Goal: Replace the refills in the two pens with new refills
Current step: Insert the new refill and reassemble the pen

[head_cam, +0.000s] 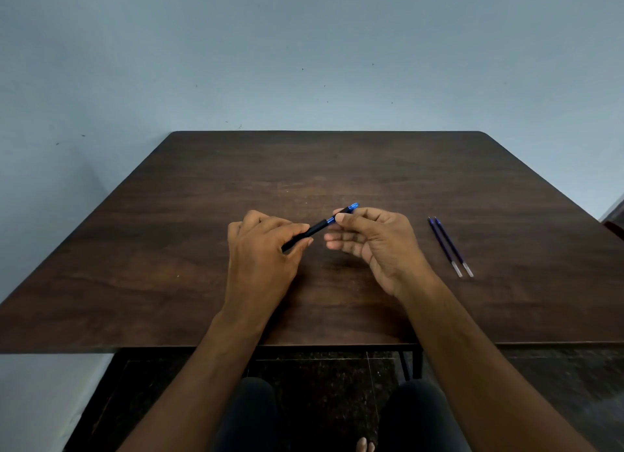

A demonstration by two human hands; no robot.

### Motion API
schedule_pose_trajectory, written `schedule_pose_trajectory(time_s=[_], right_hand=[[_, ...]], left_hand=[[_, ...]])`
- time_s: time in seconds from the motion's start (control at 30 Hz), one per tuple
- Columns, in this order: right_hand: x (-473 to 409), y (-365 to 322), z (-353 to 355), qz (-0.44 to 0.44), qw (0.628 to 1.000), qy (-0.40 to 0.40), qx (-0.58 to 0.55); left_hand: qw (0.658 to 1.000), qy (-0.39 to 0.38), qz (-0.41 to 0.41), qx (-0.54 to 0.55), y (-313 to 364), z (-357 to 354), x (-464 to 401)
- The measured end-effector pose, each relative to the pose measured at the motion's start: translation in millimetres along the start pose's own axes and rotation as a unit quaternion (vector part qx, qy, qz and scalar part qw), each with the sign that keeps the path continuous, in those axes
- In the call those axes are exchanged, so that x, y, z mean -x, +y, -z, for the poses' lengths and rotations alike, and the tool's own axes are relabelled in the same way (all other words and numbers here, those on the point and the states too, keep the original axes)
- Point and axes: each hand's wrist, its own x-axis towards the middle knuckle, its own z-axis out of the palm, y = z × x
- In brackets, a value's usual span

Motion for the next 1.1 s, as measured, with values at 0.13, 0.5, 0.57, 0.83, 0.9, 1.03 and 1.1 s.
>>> schedule_pose_trajectory(time_s=[0.13, 0.5, 0.57, 0.83, 0.9, 1.03, 1.1], right_hand=[[-0.4, -1.4, 0.9, 0.001, 1.0, 0.001, 0.001], [-6.1, 3.1, -1.9, 0.037, 0.994, 0.013, 0.097], [-5.7, 2.6, -2.4, 0.048, 0.989, 0.022, 0.135], [-0.3, 1.2, 2.9, 0.046, 0.998, -0.016, 0.049], [-0.8, 3.1, 6.2, 0.058, 0.997, -0.016, 0.048], [-2.4, 4.4, 6.6, 0.059, 0.997, -0.011, 0.054], [-3.1, 4.4, 6.1, 0.058, 0.996, -0.008, 0.069]], left_hand=[[1.0, 0.008, -0.012, -0.006, 0.3, 0.7, 0.2], [1.0, 0.004, -0.014, -0.002, -0.2, -0.1, -0.1], [1.0, 0.003, -0.014, -0.002, -0.6, -0.9, -0.1], [1.0, 0.013, -0.018, -0.003, -2.2, -2.3, 0.2], [1.0, 0.013, -0.017, -0.003, -1.7, -2.4, 0.7], [1.0, 0.017, -0.02, 0.004, -1.6, -1.4, 0.9], [1.0, 0.014, -0.022, 0.003, -0.9, -0.9, 1.1]])
